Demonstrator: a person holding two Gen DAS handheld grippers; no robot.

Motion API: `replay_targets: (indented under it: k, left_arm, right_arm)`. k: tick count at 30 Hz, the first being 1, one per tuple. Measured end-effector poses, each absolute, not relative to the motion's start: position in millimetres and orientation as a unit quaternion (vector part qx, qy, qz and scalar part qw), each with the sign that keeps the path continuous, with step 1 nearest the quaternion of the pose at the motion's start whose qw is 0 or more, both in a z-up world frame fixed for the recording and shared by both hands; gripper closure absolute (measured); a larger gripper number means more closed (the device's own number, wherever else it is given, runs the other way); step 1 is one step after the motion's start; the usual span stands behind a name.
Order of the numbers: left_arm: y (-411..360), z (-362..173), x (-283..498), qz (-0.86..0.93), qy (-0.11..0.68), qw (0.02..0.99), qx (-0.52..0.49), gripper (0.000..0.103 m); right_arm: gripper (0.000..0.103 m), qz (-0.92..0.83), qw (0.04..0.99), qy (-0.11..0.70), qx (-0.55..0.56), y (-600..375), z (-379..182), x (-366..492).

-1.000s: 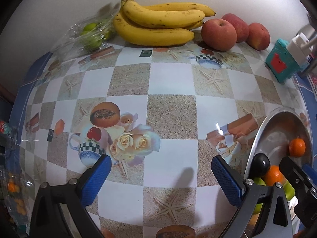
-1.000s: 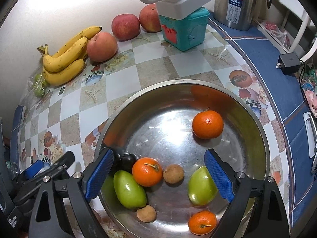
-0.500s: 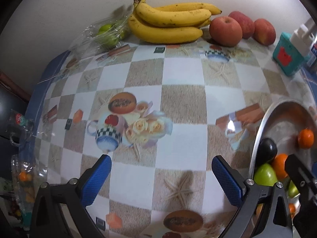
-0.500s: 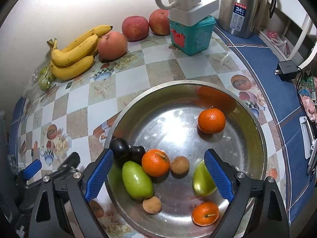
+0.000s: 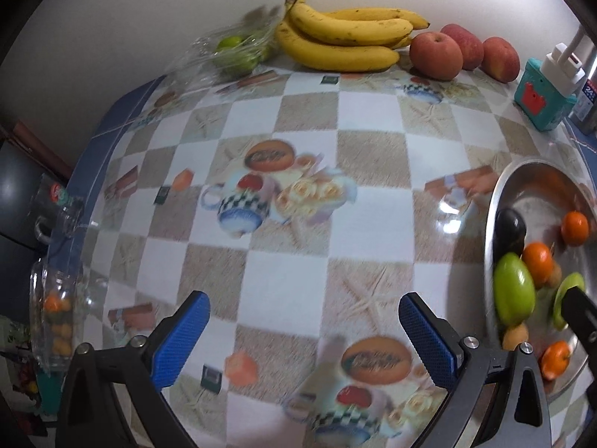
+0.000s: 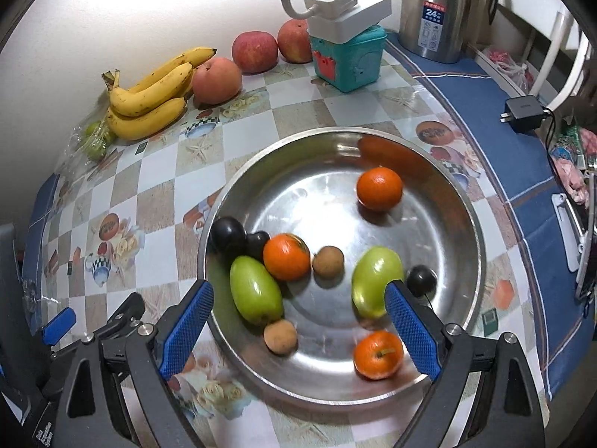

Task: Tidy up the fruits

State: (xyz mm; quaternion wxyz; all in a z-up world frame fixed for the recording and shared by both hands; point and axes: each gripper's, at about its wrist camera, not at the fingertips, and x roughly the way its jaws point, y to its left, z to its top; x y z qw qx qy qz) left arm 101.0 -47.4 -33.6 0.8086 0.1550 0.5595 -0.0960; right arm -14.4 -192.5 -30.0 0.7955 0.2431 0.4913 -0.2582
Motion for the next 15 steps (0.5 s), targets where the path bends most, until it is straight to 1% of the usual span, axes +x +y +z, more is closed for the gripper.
replay_targets:
  k: [15]
  left_arm:
    - [-13.7, -28.5, 34.7, -0.098, 0.54, 0.815, 0.185, 0.0]
  right_arm:
    - [0.01, -0.249, 0.806, 0.488, 0.223, -152.8, -28.2, -72.0]
